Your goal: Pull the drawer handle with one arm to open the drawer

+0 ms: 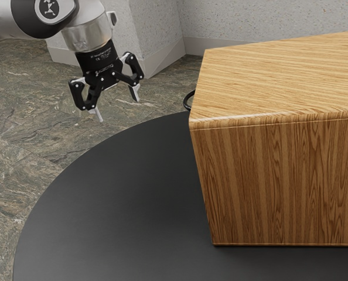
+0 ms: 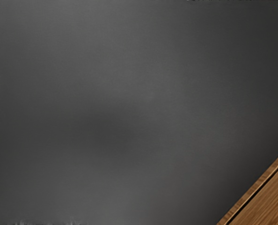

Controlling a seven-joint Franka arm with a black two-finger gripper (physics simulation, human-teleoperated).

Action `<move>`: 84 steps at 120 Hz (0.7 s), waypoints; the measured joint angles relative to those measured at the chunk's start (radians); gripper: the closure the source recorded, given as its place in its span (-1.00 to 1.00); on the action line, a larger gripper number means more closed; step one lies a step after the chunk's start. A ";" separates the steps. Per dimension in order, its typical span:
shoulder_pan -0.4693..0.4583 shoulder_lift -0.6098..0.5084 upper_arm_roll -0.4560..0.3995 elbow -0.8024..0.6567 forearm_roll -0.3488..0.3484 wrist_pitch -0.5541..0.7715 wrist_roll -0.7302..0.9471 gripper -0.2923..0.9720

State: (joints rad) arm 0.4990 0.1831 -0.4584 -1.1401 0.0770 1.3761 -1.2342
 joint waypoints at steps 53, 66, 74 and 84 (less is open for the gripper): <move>-0.031 -0.094 -0.027 0.123 0.015 -0.034 -0.074 -0.54; -0.125 -0.097 -0.072 0.118 0.073 -0.004 -0.046 -0.53; -0.167 -0.066 -0.078 0.078 0.100 0.049 -0.001 -0.53; -0.148 -0.005 -0.076 0.067 0.109 0.125 0.068 -0.53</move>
State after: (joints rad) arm 0.3510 0.1782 -0.5340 -1.0729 0.1860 1.5012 -1.1664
